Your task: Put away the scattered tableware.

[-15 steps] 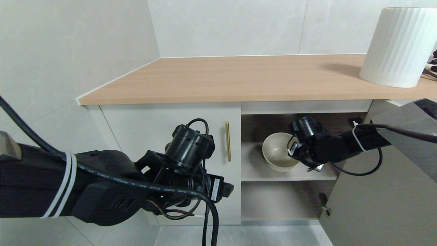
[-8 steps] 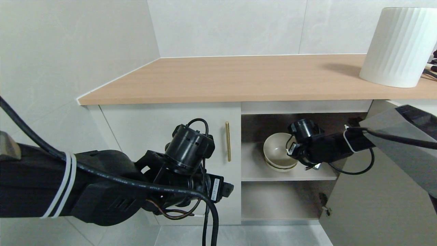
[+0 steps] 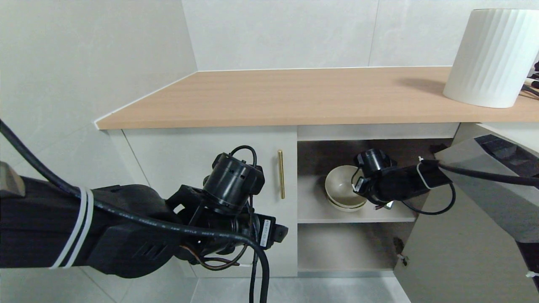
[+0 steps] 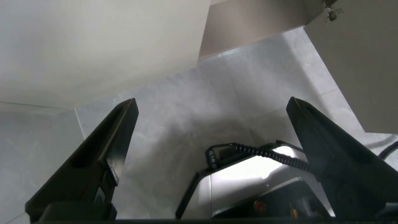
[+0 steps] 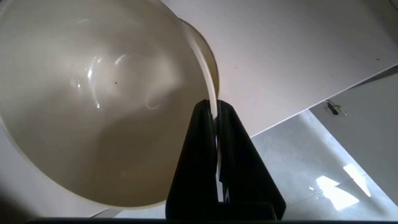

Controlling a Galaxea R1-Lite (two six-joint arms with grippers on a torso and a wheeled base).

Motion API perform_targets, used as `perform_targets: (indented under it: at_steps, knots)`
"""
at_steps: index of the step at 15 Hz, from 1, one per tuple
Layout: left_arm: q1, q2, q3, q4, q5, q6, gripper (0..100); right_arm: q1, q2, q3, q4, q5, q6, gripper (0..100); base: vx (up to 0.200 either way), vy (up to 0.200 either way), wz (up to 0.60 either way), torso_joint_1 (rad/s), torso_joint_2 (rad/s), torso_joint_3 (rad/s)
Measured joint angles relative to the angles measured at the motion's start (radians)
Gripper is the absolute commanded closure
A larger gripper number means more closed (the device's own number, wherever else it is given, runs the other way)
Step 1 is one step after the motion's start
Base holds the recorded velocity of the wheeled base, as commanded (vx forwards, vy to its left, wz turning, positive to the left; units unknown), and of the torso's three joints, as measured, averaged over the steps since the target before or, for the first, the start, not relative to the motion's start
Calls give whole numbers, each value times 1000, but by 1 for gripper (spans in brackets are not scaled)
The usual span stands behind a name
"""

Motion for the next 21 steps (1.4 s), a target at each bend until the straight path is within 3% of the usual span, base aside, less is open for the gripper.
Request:
perform_targets:
  at_steps: [6,7,14,17,21]
  knots:
    - [1,0,0,0,1,0,0,-2,14,-9,0,0,-4,100,0,0,0,0,0,0]
    - [1,0,0,-1,1,0,0,-1,14,-11,1,0,-8,0,0,0,0,0,0,0]
    - [1,0,0,-1,1,-1,0,14,11,-5,6,6,-16,0,0,0,0,0,0,0]
    - [1,0,-4,-1,0,-26,0,34,-17,27,6,15,-16,0,0,0,0,0,0,0]
    - [7,-6,-2,-41,5,-27,0,64,-113,141,8,107,-66,0,0,0,0,0,0,0]
